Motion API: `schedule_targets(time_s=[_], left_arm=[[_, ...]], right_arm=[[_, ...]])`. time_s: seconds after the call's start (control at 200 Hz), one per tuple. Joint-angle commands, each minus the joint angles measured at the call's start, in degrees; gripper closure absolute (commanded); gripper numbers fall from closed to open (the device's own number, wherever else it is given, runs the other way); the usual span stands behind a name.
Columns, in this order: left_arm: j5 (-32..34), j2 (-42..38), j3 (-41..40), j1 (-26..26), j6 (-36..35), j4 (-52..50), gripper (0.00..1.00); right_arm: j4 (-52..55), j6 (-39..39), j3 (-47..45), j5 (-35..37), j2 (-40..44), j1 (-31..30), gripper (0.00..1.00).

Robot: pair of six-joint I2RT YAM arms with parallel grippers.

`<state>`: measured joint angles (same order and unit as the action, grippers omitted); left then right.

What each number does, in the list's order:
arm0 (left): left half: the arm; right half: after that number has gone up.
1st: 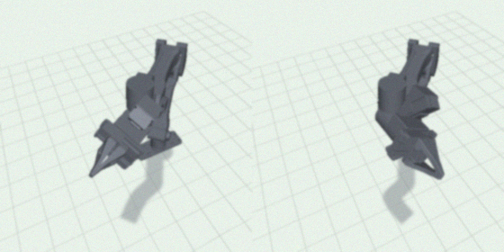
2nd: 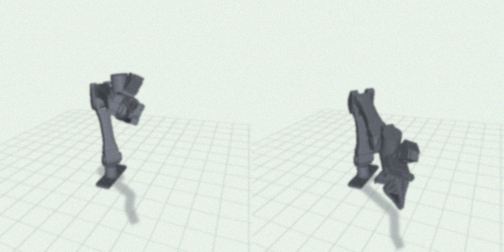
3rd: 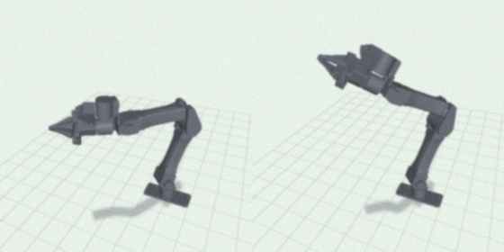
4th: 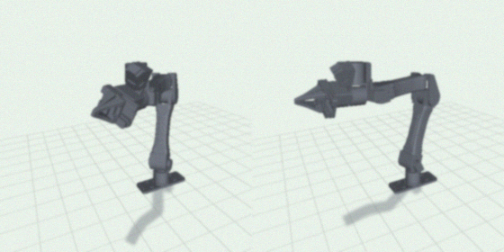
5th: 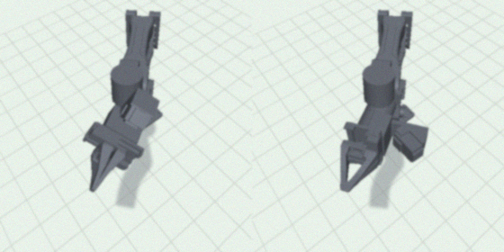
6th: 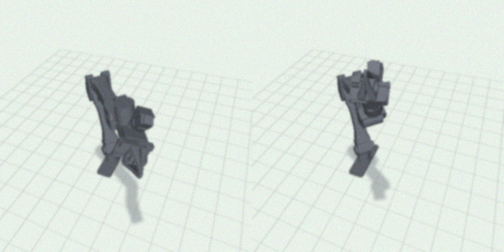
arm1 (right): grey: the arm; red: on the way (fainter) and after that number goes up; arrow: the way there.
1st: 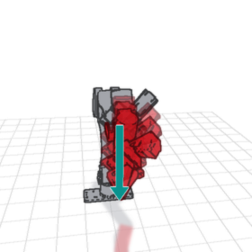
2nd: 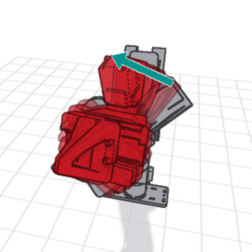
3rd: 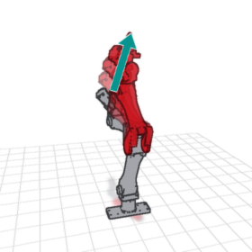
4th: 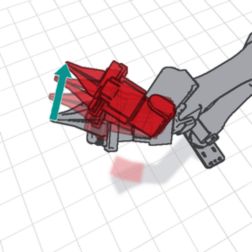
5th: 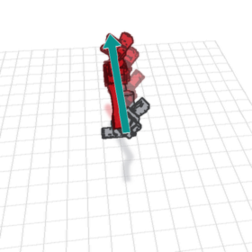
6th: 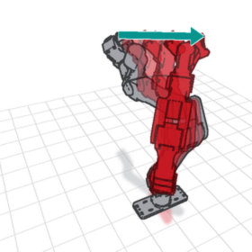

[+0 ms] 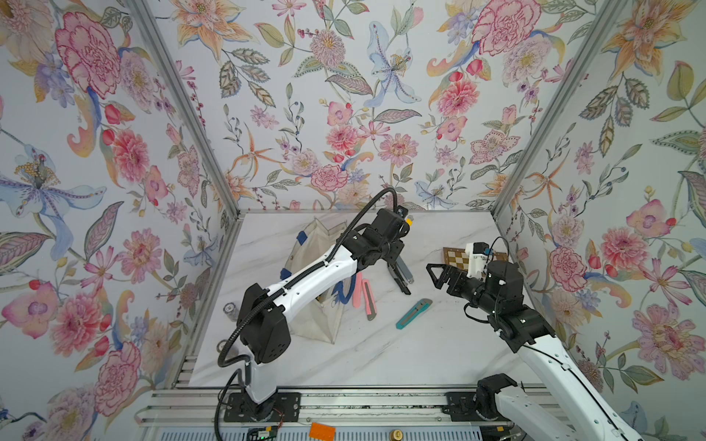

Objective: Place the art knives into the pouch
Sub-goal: Pick up the utility knife at the center of the board, then place the utility knife in the pouch.

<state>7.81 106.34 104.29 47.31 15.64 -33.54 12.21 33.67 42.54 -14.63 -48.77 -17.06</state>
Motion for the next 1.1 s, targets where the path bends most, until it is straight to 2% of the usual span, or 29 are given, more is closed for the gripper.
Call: schedule_targets(time_s=[0.0,0.205,0.235,0.415,0.625,0.691,0.716,0.766,0.811,0.911,1.091], left_arm=[[0.26,-6.66,-1.4,-1.61,3.68,-3.31,0.82],[0.73,-16.25,-11.67,-5.83,7.64,-3.37,0.82],[0.54,-19.49,-13.4,-6.75,8.19,-3.37,0.82],[-0.77,-27.73,-24.72,-11.4,10.94,-3.23,0.83],[-3.65,-33.1,-35.17,-16.3,12.93,-2.44,0.81],[-4.28,-33.31,-35.82,-16.84,12.29,-2.3,0.73],[-4.3,-33.24,-35.85,-16.92,11.93,-2.19,0.66],[-4.32,-33.31,-35.67,-16.9,11.25,-1.78,0.52],[-4.38,-33.48,-35.43,-16.91,10.76,-1.14,0.35],[-5.48,-34.63,-34.19,-16.9,9.94,-0.34,0.02],[-6.14,-37.7,-32.44,-16.81,10.17,2.28,0.01]], right_arm=[[-3.35,-0.61,2.17,-0.99,-3.0,0.34,0.01],[-8.89,1.7,3.4,-3.51,-10.47,-0.18,0.01],[-9.73,2.04,3.42,-3.56,-11.31,-0.38,0.01],[-11.24,2.54,4.27,-1.82,-14.68,-1.8,0.01],[-11.06,3.1,5.98,0.23,-18.61,-4.18,0.01],[-11.14,3.29,6.5,0.89,-20.1,-5.05,0.01],[-11.12,3.33,6.85,1.15,-20.81,-5.37,0.01],[-11.0,2.79,7.5,1.22,-22.17,-6.06,0.01],[-9.99,1.15,8.9,2.18,-23.67,-7.1,0.01],[-3.13,-4.02,14.5,4.1,-28.21,-9.13,0.01],[2.27,-6.43,20.06,3.59,-35.17,-9.84,0.01]])
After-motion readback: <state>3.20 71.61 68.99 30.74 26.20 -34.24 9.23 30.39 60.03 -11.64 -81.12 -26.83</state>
